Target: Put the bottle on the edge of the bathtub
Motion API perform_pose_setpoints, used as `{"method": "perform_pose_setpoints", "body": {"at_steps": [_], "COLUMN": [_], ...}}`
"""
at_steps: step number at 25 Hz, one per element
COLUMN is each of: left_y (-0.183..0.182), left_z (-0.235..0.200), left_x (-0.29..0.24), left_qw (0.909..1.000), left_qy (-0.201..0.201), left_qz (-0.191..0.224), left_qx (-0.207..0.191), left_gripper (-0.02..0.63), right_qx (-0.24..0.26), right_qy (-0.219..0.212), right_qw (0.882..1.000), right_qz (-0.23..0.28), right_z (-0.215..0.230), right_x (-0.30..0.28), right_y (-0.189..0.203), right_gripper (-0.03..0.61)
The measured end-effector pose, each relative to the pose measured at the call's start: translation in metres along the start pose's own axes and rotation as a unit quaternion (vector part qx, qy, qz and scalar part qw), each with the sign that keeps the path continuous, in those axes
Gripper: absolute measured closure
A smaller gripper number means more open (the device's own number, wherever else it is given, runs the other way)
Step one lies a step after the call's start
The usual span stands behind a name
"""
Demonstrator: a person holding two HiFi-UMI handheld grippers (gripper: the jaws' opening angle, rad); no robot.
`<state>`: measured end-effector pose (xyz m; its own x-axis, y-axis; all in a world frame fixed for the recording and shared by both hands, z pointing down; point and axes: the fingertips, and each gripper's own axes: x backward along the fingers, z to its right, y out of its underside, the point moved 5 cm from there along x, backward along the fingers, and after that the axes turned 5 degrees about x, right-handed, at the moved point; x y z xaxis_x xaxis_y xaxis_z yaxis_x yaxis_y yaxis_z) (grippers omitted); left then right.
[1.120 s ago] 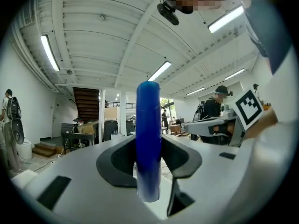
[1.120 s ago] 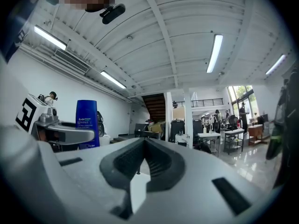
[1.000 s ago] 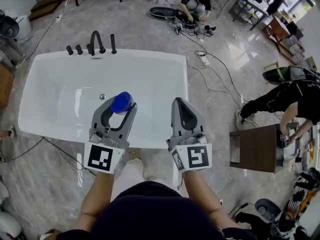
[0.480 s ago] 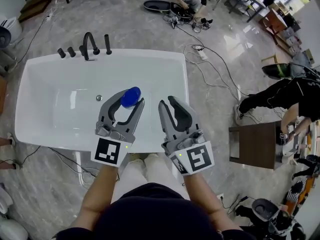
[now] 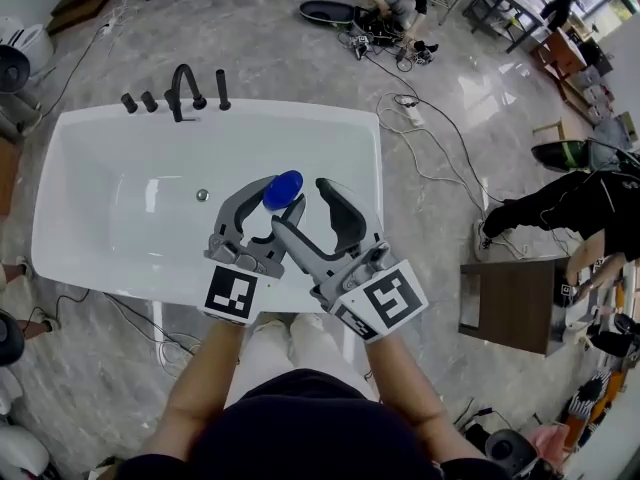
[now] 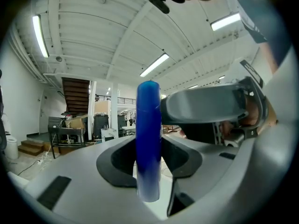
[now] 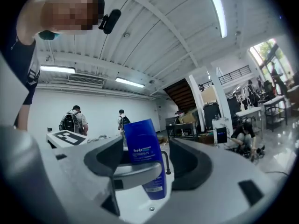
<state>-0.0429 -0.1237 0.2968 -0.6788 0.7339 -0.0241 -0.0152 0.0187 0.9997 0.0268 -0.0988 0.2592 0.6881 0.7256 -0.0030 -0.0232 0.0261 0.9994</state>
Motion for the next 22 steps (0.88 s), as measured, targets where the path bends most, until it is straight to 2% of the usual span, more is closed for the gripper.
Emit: {"method": "perform_pose_setpoints", "body": {"at_steps": [8, 13, 19, 22], "left_y": [0.009, 0.016, 0.032, 0.045], "left_z": [0.008, 0.01, -0.019, -0.044], "left_x": [-0.021, -0.04, -0.075, -0.09], "left_qw": [0.9996, 0.9997, 0.9983, 0.9982], "left_qy": [0.022, 0.019, 0.02, 0.012], "left_qz": [-0.011, -0.016, -0.034, -0.041], "left_qx": [-0.016, -0.007, -0.043, -0.043], "left_gripper": [0.457, 0.456, 0.445, 0.436], "right_qx": [0.017, 0.077, 0.092, 0.095], "right_qy": [0.009, 0.023, 0.03, 0.039], "right_qw": [0.999, 0.996, 0.995, 0.994], "right_qz": [-0.04, -0.045, -0.027, -0.024], "right_z": [0.015, 0.031, 0.063, 0.088], "right_x": [-0.022, -0.025, -0.055, -0.078], "right_y": [0.014, 0.018, 0.033, 0.041], "right_gripper": [0.284, 0.308, 0.311, 0.313]}}
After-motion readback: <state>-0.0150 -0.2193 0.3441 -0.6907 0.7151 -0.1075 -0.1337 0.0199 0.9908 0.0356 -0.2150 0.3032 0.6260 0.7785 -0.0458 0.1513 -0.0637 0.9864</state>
